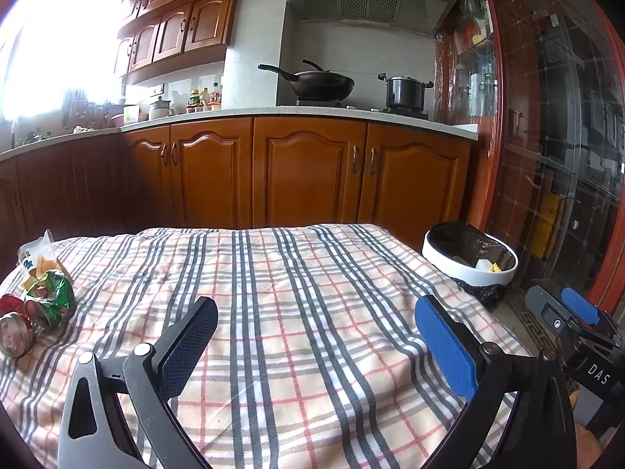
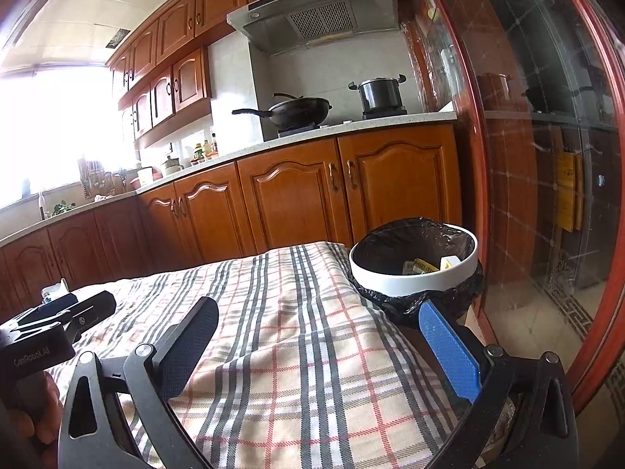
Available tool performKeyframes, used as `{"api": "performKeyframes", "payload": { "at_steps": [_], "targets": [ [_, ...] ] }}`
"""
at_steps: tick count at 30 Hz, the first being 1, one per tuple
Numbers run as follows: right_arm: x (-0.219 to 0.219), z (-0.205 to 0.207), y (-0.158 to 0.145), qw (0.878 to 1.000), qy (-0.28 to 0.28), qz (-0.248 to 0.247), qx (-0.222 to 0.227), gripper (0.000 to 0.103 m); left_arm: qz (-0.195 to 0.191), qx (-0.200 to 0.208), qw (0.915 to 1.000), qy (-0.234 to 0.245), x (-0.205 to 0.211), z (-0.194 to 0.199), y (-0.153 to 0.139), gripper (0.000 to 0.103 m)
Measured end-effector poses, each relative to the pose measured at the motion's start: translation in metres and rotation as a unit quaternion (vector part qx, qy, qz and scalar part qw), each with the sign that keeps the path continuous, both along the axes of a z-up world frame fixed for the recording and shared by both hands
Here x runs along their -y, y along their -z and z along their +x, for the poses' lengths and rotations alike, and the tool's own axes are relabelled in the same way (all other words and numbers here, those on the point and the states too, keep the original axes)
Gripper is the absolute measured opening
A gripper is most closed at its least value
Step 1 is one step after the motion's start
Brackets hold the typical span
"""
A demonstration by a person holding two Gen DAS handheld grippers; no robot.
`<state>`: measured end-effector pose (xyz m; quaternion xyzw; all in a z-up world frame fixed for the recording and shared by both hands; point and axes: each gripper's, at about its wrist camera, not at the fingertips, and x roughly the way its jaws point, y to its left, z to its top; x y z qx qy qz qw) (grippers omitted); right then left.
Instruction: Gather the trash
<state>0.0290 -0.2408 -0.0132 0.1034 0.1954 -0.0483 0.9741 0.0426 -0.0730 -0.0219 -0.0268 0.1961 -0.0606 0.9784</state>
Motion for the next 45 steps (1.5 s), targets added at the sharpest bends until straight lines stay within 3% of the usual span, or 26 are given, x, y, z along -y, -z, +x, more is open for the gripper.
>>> {"api": "performKeyframes", "payload": {
  "at_steps": [45],
  "targets": [
    [0.0017, 0.0005, 0.0039, 1.0, -0.007, 0.014, 0.0, 0.103, 0.016, 0.008, 0.9998, 0.013, -0.0061, 0.0013, 0.0051, 0.102]
  ]
}}
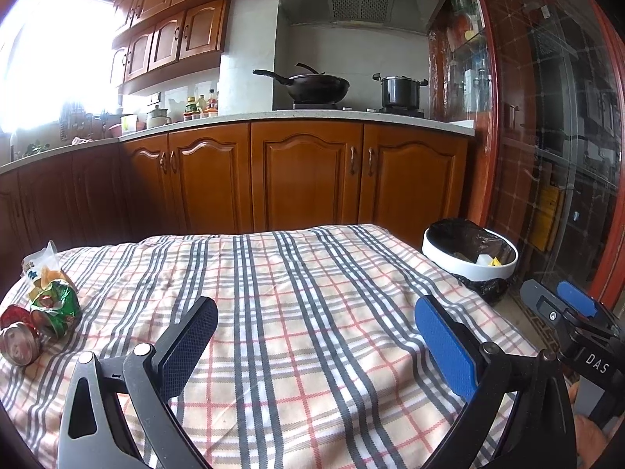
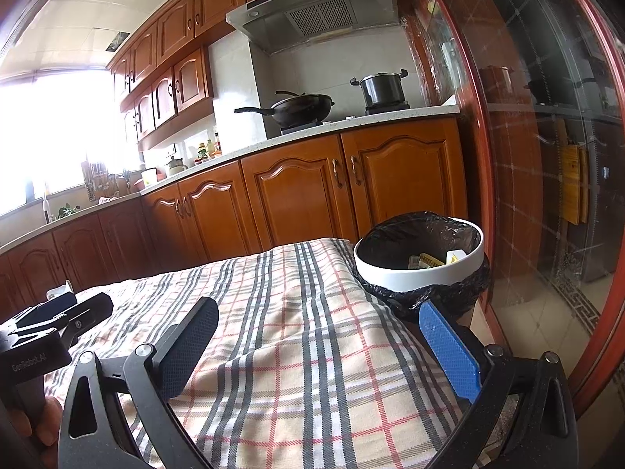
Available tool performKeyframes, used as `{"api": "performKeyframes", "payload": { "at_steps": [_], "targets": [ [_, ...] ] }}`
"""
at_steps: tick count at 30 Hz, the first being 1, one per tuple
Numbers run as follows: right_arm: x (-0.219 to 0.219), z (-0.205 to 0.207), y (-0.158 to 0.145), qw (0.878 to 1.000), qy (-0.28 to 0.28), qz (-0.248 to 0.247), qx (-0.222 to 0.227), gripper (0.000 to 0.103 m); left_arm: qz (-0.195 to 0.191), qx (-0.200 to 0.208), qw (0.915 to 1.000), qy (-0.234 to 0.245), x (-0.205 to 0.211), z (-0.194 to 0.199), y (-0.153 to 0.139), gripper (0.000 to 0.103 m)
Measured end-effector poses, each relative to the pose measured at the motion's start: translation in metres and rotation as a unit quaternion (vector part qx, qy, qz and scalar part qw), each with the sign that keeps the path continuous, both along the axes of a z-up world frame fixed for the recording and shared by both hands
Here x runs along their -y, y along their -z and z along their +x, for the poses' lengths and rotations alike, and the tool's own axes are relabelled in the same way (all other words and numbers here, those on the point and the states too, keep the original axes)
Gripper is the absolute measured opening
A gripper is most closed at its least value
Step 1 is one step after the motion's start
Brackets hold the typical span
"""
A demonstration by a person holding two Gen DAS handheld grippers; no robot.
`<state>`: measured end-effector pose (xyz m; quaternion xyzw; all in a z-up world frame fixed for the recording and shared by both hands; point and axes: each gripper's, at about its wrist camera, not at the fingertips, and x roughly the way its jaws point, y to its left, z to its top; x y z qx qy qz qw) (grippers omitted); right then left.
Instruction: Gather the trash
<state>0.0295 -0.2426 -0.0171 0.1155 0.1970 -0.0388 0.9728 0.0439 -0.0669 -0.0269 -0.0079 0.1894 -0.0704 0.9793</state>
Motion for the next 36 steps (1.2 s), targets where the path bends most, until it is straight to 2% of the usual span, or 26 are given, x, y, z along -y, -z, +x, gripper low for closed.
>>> {"api": "performKeyframes", "payload": {
  "at_steps": [36],
  "targets": [
    [0.0038, 0.0039, 0.0004, 1.0, -0.013, 0.0, -0.003, 0.103, 0.002, -0.004, 1.0, 0.0, -0.0029, 0.0051, 0.0, 0.102]
  ]
}}
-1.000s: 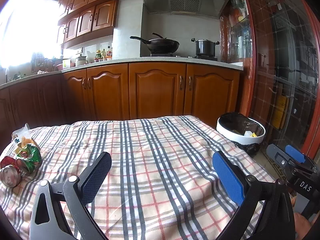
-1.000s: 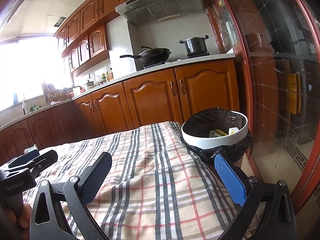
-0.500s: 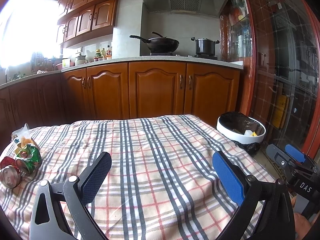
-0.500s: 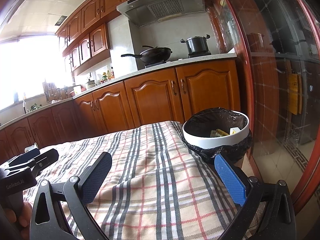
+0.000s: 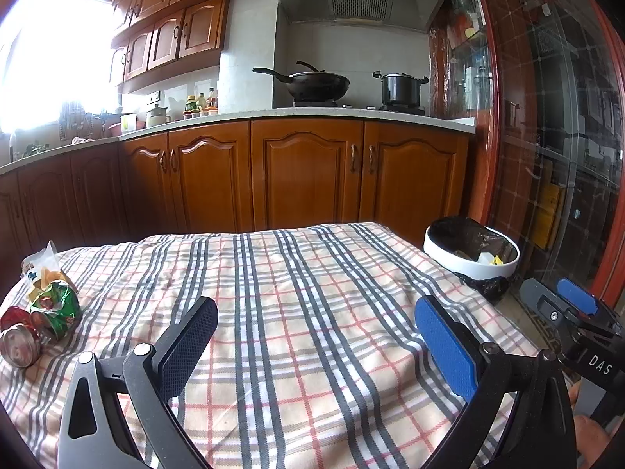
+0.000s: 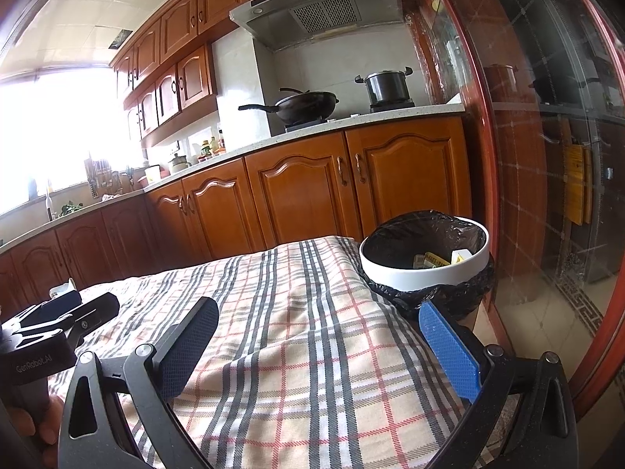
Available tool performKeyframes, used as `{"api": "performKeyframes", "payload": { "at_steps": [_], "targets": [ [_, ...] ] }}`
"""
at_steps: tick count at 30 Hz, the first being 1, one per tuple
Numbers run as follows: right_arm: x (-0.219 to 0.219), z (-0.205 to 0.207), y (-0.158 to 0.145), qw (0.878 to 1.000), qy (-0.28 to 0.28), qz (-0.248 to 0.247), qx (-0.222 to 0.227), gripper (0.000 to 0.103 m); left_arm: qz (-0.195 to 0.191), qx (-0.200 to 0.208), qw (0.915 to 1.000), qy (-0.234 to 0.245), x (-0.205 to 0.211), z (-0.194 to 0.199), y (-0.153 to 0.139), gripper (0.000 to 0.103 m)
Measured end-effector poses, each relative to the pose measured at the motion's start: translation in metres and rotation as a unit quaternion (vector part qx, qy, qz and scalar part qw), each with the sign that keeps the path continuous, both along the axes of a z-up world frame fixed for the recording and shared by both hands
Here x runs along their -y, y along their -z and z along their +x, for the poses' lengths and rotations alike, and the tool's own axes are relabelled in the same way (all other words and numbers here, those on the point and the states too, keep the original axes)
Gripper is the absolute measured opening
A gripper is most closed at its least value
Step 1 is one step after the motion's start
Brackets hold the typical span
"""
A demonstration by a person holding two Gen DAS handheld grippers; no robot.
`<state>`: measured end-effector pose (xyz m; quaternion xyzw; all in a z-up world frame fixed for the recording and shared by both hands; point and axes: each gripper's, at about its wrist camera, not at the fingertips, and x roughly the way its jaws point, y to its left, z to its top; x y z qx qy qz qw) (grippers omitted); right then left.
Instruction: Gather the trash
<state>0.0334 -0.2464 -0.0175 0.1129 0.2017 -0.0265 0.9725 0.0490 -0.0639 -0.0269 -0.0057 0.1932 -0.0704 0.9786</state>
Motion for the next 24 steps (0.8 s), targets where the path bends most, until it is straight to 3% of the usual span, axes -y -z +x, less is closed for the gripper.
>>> {"api": "performKeyframes", "payload": {
  "at_steps": [24],
  "targets": [
    [0.0009, 0.0068, -0.0018, 1.0, -0.009, 0.0, -0.008, 0.103, 0.001, -0.009, 1.0, 0.002, -0.005, 0.0045, 0.0026, 0.102]
  ]
}}
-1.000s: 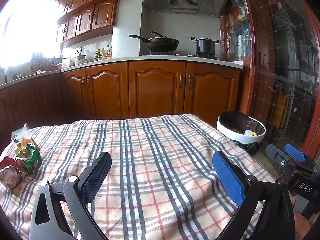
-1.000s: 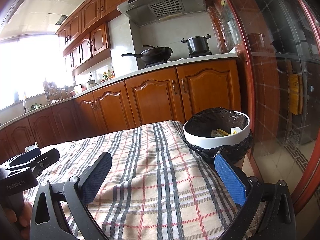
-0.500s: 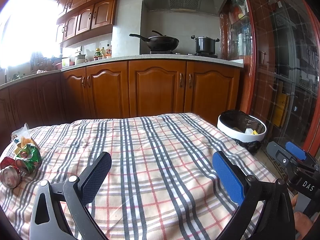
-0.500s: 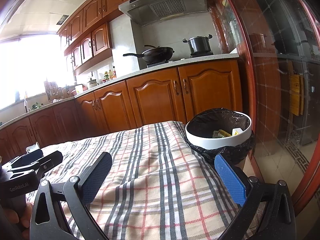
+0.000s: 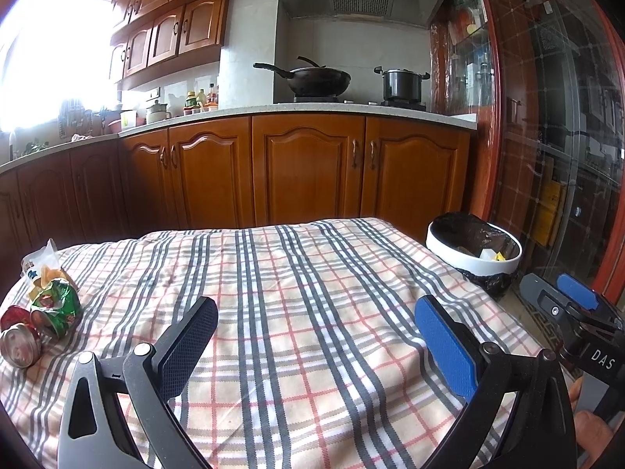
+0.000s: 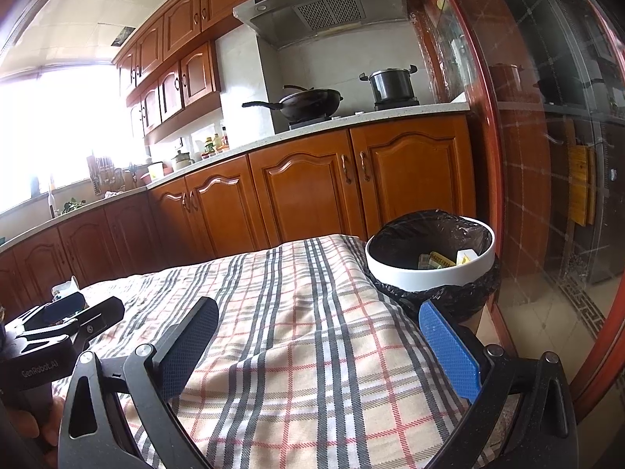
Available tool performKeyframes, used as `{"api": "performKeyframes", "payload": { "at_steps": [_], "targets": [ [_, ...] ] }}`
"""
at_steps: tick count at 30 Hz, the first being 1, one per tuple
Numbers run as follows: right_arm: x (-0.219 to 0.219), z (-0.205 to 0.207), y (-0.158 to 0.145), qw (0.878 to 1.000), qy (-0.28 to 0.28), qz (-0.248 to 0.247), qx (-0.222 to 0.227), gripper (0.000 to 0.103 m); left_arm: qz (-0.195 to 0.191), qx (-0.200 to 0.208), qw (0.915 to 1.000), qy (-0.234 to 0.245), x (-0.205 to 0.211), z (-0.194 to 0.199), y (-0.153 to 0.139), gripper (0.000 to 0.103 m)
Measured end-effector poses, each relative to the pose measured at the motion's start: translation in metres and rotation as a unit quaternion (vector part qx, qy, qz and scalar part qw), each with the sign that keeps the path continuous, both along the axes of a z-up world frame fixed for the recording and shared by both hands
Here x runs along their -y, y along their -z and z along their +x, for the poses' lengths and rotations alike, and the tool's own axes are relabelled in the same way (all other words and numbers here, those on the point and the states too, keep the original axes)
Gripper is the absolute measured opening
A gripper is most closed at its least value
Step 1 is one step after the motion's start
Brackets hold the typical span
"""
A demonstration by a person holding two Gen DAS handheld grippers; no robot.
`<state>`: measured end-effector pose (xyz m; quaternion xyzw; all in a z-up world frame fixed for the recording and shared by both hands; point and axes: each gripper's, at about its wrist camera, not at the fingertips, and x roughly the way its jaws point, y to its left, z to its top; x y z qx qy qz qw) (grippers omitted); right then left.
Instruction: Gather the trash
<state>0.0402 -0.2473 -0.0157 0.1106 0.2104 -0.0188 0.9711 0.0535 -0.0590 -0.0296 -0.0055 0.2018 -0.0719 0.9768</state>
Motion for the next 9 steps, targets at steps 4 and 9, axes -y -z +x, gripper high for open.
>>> {"api": "performKeyframes", "payload": {
  "at_steps": [4, 9],
  "targets": [
    [0.0, 0.004, -0.001, 1.0, -0.003, 0.0, -0.008, 0.103, -0.004, -0.01, 0.9999, 0.002, -0.004, 0.005, 0.0, 0.102],
    [0.001, 0.012, 0.0, 1.0, -0.004, -0.001, -0.023, 0.103, -0.009, -0.025, 0.9996, 0.002, -0.008, 0.012, 0.001, 0.102]
  ]
}}
